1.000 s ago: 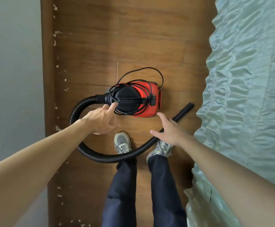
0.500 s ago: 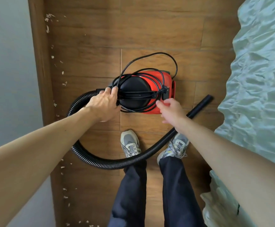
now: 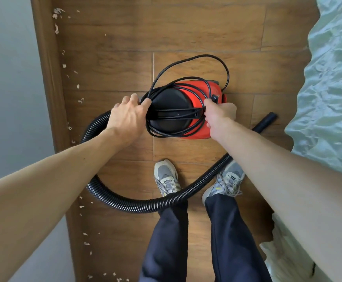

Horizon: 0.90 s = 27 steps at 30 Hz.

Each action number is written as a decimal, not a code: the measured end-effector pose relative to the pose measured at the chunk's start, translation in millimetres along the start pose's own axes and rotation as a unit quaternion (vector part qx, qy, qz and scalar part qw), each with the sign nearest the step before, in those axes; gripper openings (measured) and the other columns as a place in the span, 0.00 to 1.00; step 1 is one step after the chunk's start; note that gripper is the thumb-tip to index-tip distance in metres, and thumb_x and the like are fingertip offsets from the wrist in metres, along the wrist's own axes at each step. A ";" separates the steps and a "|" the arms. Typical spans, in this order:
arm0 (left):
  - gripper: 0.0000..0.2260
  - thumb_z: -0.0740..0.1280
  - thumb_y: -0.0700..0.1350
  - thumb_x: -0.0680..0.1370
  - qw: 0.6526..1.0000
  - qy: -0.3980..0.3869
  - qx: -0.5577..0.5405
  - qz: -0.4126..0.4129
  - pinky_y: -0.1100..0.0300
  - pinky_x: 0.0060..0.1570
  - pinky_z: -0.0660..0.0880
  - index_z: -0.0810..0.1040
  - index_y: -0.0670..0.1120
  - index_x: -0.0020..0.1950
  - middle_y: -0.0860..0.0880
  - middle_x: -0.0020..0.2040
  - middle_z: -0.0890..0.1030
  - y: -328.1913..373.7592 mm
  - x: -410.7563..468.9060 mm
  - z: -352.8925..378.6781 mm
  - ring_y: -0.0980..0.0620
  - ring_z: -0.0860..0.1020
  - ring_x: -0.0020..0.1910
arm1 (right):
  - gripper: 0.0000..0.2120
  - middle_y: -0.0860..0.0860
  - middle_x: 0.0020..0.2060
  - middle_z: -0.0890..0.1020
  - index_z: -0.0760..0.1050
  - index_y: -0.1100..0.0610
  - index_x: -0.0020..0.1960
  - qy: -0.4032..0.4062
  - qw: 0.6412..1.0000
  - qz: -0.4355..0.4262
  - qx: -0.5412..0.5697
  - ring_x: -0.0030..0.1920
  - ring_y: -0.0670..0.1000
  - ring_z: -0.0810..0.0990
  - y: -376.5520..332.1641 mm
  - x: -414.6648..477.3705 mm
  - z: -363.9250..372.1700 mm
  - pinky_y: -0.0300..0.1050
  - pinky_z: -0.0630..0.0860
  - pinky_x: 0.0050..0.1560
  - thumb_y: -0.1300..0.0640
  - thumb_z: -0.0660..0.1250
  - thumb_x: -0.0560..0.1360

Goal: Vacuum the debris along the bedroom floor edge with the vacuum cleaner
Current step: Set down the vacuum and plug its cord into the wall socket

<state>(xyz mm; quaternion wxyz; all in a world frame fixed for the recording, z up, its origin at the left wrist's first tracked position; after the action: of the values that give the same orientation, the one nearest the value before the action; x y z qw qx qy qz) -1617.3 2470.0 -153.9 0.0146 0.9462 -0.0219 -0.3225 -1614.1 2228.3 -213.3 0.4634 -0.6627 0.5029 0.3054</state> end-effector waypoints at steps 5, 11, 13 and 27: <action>0.14 0.65 0.40 0.79 0.997 0.000 0.071 0.024 0.45 0.50 0.73 0.73 0.45 0.65 0.39 0.61 0.70 10.3 5.2 -6.3 0.38 0.70 0.60 | 0.07 0.54 0.38 0.84 0.80 0.60 0.46 -0.001 0.998 -0.052 0.018 0.32 0.49 0.81 -28.7 -8.5 -6.2 0.41 0.77 0.33 0.56 0.71 0.76; 0.11 0.67 0.36 0.77 0.990 0.059 0.090 0.089 0.43 0.47 0.74 0.76 0.41 0.58 0.39 0.54 0.78 26.7 -1.2 -30.1 0.37 0.74 0.55 | 0.10 0.56 0.38 0.85 0.78 0.59 0.42 -0.023 0.993 -0.106 0.043 0.29 0.48 0.84 -76.2 -23.7 -11.9 0.42 0.82 0.33 0.54 0.68 0.79; 0.10 0.67 0.35 0.76 0.991 0.068 0.076 0.083 0.44 0.46 0.74 0.76 0.40 0.57 0.39 0.51 0.79 30.4 -3.9 -42.3 0.36 0.76 0.52 | 0.13 0.56 0.37 0.85 0.77 0.58 0.37 -0.022 0.990 -0.132 0.040 0.29 0.49 0.84 -93.4 -30.2 -16.6 0.45 0.83 0.35 0.54 0.68 0.79; 0.05 0.63 0.39 0.78 0.972 0.169 -0.156 0.047 0.52 0.37 0.67 0.75 0.39 0.52 0.39 0.41 0.81 99.9 -8.2 -174.4 0.34 0.77 0.38 | 0.14 0.56 0.35 0.84 0.73 0.55 0.35 0.030 0.946 -0.319 0.040 0.36 0.58 0.84 -251.4 -107.2 -116.4 0.60 0.82 0.38 0.52 0.69 0.77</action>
<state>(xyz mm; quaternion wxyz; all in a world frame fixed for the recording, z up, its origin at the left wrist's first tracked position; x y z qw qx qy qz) -1520.4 2373.0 -6.7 0.1805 0.9710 -0.0129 -0.1563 -1415.6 2178.4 2.0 0.5474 -0.7784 0.2903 0.1012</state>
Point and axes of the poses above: each hand's wrist, its own x-axis towards the middle knuckle, its own z-axis out of the palm, y = z × x, the point moved 9 cm from there along x, towards the middle knuckle
